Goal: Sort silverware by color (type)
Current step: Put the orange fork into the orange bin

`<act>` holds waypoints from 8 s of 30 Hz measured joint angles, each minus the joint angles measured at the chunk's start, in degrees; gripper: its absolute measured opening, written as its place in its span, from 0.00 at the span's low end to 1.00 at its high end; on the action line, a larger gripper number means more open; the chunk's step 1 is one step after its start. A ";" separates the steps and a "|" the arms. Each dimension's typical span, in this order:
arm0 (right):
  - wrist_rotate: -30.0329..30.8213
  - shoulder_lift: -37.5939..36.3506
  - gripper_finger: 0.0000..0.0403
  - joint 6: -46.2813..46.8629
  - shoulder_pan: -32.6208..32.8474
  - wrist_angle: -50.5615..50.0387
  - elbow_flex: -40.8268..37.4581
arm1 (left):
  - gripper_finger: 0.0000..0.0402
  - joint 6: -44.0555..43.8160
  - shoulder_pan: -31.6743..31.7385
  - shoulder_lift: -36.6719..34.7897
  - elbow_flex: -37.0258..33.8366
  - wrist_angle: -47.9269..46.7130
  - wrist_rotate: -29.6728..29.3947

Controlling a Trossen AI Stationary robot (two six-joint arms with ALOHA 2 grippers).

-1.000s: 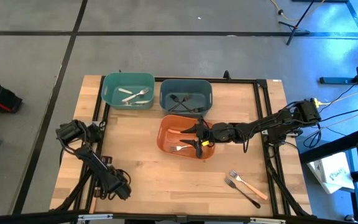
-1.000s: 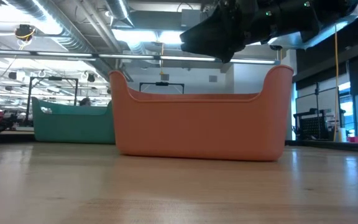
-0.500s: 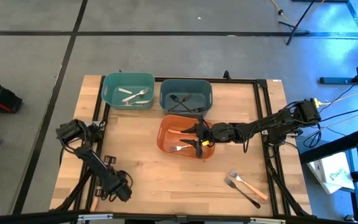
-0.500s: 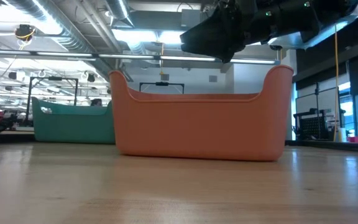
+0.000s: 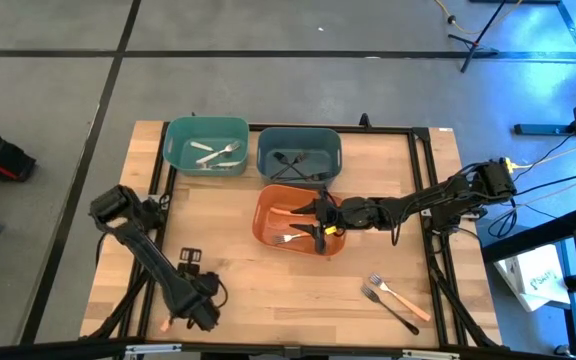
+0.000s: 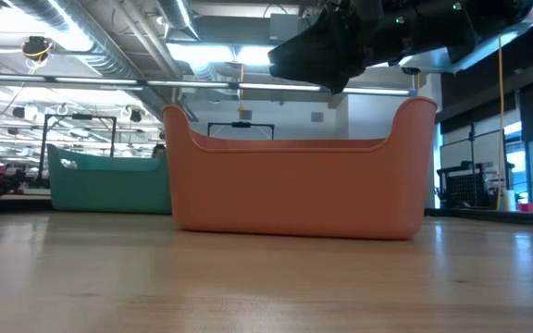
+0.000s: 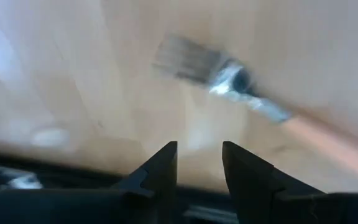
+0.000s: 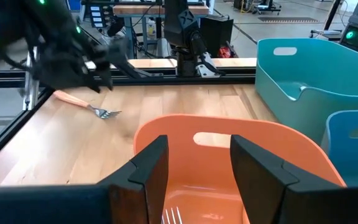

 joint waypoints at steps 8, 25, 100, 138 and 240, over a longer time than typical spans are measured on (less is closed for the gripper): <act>-0.02 0.00 0.40 0.07 0.02 -0.53 0.00 | 0.31 -20.99 -1.24 -16.33 -4.98 5.56 -2.46; -0.02 0.00 0.40 0.17 0.02 -1.31 0.00 | 0.31 -42.70 -3.62 -25.68 -30.71 42.18 6.86; 19.12 -7.45 0.40 9.22 0.00 -19.50 0.83 | 0.09 25.94 18.81 -15.79 13.21 18.73 -14.97; 19.53 -7.45 0.40 9.22 0.00 -20.63 0.83 | 0.09 49.25 39.16 -15.79 -12.49 64.13 -14.53; -4.76 6.45 0.02 87.75 43.62 -87.57 11.21 | 0.31 46.03 11.36 -37.23 -38.48 88.77 -24.97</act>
